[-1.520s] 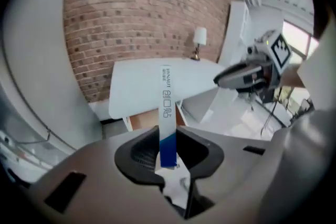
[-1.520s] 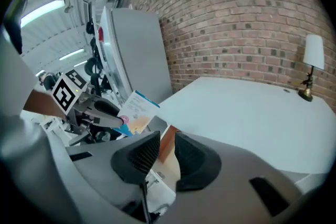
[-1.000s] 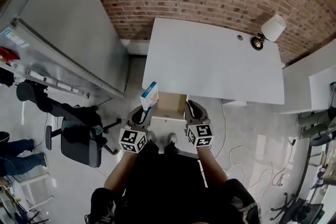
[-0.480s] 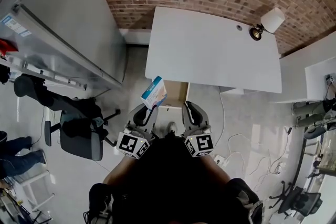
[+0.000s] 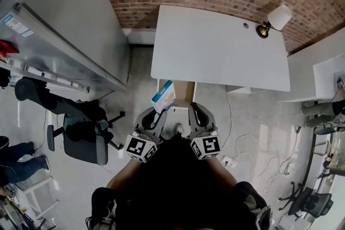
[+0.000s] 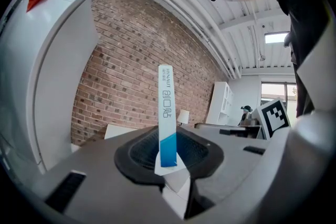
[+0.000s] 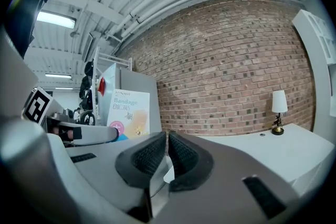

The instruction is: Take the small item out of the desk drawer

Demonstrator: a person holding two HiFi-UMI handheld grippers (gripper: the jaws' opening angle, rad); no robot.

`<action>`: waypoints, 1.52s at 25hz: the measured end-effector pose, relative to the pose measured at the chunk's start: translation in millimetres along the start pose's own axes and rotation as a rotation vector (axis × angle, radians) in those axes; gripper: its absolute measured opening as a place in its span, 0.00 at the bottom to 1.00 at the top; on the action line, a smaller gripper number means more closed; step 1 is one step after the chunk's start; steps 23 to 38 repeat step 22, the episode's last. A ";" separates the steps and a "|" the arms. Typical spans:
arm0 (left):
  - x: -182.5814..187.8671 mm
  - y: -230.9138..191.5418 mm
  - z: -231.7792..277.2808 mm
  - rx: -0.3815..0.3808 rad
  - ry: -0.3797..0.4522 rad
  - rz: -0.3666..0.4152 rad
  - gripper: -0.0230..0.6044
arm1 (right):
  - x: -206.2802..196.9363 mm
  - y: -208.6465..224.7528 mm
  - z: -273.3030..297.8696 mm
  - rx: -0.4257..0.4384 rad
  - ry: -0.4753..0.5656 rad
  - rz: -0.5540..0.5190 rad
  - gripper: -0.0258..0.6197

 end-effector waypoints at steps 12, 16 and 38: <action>-8.3 3.1 1.7 -0.016 -0.012 -0.020 0.18 | -1.8 0.5 -6.2 -0.009 0.000 -0.009 0.10; -7.2 6.5 4.1 -0.024 -0.008 -0.016 0.18 | -2.0 3.3 -8.9 -0.014 -0.001 -0.012 0.10; -11.6 8.5 8.1 -0.023 -0.019 -0.030 0.18 | -1.8 9.1 -9.8 -0.021 0.001 -0.011 0.10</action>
Point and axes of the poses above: the fingertips, and each gripper's own axes: z forward along the fingers, y to its right, x out of its top, the point moved 1 cm from there along -z, backward along the fingers, and after that the axes turned 11 degrees about -x, right-handed, at the moved point
